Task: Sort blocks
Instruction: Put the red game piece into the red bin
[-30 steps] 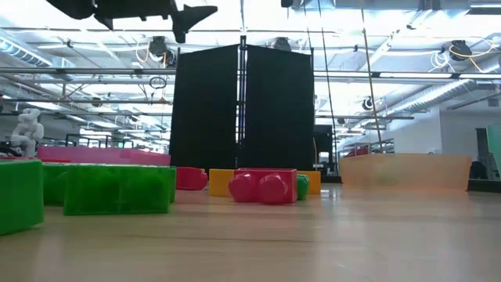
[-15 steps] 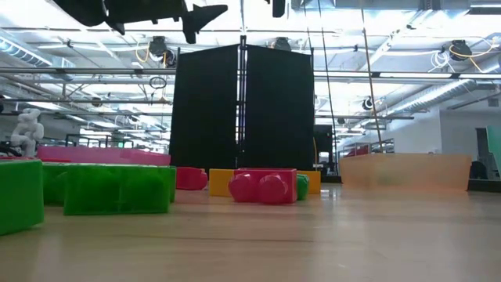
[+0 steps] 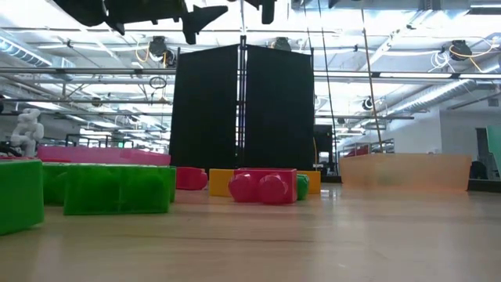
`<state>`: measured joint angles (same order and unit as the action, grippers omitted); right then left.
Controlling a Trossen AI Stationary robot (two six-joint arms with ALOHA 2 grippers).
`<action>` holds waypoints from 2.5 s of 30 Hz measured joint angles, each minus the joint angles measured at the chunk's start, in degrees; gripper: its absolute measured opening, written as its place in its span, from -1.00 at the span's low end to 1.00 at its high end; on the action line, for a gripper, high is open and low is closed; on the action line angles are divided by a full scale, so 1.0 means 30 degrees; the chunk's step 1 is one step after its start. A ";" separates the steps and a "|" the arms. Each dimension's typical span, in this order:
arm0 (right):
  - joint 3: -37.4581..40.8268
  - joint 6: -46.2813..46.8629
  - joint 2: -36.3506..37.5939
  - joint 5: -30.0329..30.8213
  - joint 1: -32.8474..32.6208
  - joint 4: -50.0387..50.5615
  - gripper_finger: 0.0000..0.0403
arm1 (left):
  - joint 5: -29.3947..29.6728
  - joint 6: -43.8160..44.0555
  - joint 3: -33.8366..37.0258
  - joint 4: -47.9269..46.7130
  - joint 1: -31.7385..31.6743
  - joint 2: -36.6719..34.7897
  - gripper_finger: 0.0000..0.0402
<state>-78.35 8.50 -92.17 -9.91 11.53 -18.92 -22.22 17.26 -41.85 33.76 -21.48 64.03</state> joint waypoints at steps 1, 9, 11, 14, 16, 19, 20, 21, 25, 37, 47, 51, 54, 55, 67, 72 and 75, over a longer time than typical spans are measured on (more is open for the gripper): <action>0.0007 0.0131 -0.0023 -0.0233 0.0002 0.0064 -0.25 | -0.0007 -0.0001 0.0000 -0.0011 0.0055 0.0000 0.45; 0.0007 0.0158 -0.0217 -0.0359 0.0007 -0.0264 -0.25 | 0.0000 -0.0334 0.0000 -0.0023 0.0523 0.0025 0.45; 0.0007 0.0199 -0.0210 -0.0352 0.0007 -0.0498 -0.25 | 0.0000 -0.0426 0.0000 0.0008 0.0607 0.0139 0.45; 0.0007 0.0375 -0.0188 -0.0347 0.0007 -0.0503 -0.25 | 0.0000 -0.0406 0.0000 -0.0035 0.0637 0.0164 0.45; 0.0007 0.0380 -0.0209 -0.0345 0.0000 -0.0465 -0.25 | 0.0009 -0.0409 0.0000 0.0026 0.0637 0.0160 0.45; 0.0007 0.0449 -0.0202 -0.0343 -0.0007 -0.0496 -0.25 | 0.0300 -0.0413 0.0000 0.0006 0.0637 0.0160 0.45; 0.0007 0.0449 -0.0202 -0.0344 -0.0008 -0.0495 -0.25 | 0.0409 -0.0417 0.0000 0.0013 0.0637 0.0160 0.45; 0.0007 0.0449 -0.0202 -0.0337 -0.0027 -0.0482 -0.25 | 0.0452 -0.0417 0.0000 0.0013 0.0637 0.0160 0.45; 0.0007 0.0449 -0.0202 -0.0333 -0.0044 -0.0489 -0.25 | 0.0474 -0.0417 0.0000 -0.0059 0.0637 0.0160 0.45; 0.0007 0.0449 -0.0202 -0.0642 -0.0044 -0.0474 -0.25 | 0.0842 -0.0416 0.0000 -0.0074 0.0637 0.0160 0.45; 0.0007 0.0442 -0.0202 -0.0738 -0.0044 -0.0356 -0.25 | 0.0948 -0.0373 -0.0379 -0.0063 0.1070 0.1383 0.28; 0.0007 0.0442 -0.0202 -0.0733 -0.0029 -0.0155 -0.25 | 0.0980 -0.0380 -0.0539 -0.0001 0.1088 0.1559 0.19; 0.0007 0.0442 -0.0195 -0.0735 -0.0029 0.0180 -0.25 | 0.1013 -0.0395 -0.0546 -0.0009 0.1088 0.1559 0.17; 0.0007 0.0442 -0.0195 -0.0738 -0.0029 0.0276 -0.25 | 0.1013 -0.0395 -0.0546 -0.0002 0.1088 0.1559 0.17; 0.0007 0.0396 -0.0195 -0.0782 -0.0029 0.0400 -0.25 | 0.1027 -0.0538 -0.0551 -0.0001 0.1088 0.1559 0.17; 0.0007 0.0425 -0.0195 -0.0796 -0.0029 0.0415 -0.25 | 0.1027 -0.0541 -0.0554 -0.0001 0.1088 0.1559 0.17; 0.0007 0.0437 -0.0195 -0.0796 -0.0029 0.0422 -0.25 | 0.1024 -0.0548 -0.0554 -0.0001 0.1088 0.1559 0.13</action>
<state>-78.32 9.81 -92.75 -12.29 11.44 -17.65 -19.14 15.62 -43.51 33.76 -18.22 68.71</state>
